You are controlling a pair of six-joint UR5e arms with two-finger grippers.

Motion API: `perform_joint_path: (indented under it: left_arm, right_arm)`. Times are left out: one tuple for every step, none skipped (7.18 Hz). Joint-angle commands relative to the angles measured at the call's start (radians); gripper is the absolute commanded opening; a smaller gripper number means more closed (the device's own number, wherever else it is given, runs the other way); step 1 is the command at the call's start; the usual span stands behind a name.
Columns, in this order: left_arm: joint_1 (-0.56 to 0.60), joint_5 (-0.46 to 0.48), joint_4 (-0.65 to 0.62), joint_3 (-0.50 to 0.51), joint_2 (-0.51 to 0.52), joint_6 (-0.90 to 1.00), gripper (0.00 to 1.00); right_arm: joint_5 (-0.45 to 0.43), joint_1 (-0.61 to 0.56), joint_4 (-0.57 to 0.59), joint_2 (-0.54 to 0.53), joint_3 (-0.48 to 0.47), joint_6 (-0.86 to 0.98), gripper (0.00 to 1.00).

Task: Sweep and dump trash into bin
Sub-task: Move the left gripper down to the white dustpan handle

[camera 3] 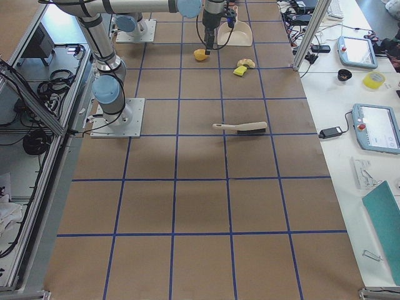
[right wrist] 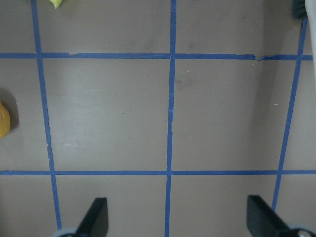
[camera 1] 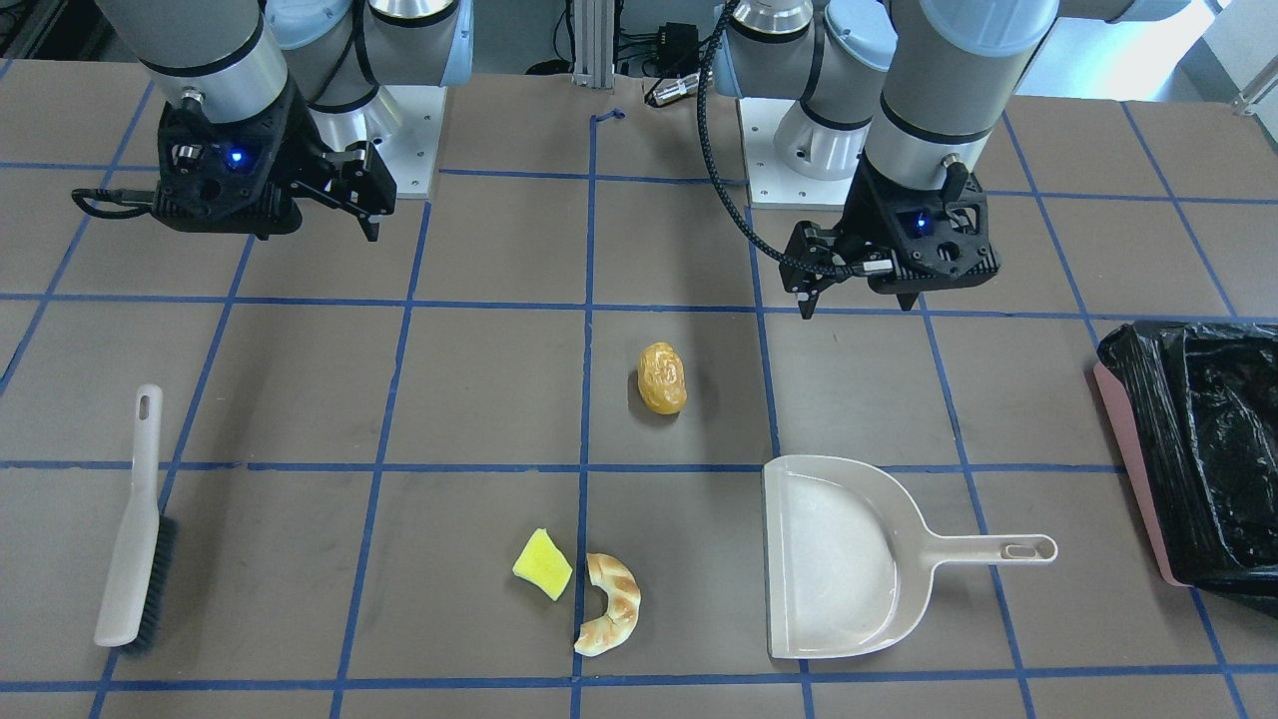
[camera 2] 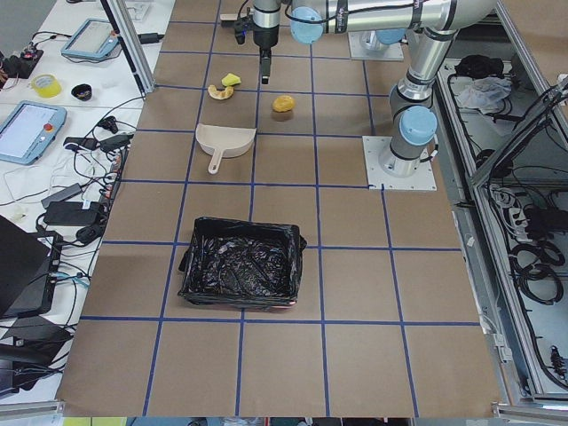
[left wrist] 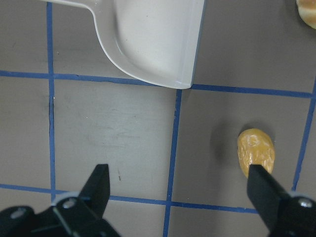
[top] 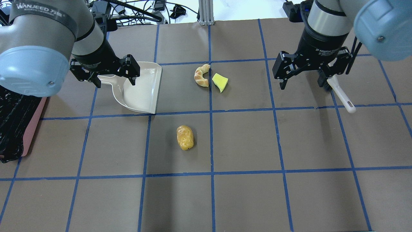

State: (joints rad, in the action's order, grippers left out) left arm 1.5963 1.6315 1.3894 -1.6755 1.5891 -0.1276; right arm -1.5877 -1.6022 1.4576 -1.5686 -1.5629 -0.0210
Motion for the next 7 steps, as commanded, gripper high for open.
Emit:
perform_joint_path:
  left_arm:
    - [-0.004,-0.001,0.022,-0.012,0.000,-0.052,1.00]
    - [-0.050,-0.001,0.051,-0.010,0.009,-0.169,1.00]
    - [-0.097,-0.021,0.053,0.000,0.012,-0.223,1.00]
    - [-0.126,-0.027,0.043,0.002,0.017,-0.251,1.00]
    - [-0.154,-0.029,0.045,0.000,0.032,-0.274,1.00]
    - [-0.195,-0.027,0.043,0.005,0.057,-0.425,1.00]
    - [-0.208,-0.024,0.022,0.005,0.084,-0.446,1.00]
  right_arm:
    - [-0.006,0.004,0.012,0.004,0.000,0.012,1.00]
    - [-0.003,0.004,0.014,0.025,0.000,0.000,1.00]
    - [-0.006,0.016,0.014,0.028,0.000,0.021,1.00]
    - [-0.003,0.046,0.017,0.033,0.000,0.115,1.00]
    - [-0.003,0.080,0.017,0.035,0.000,0.137,1.00]
    - [-0.012,0.105,0.024,0.038,0.000,0.150,1.00]
    - [-0.076,0.125,0.026,0.053,0.000,0.151,1.00]
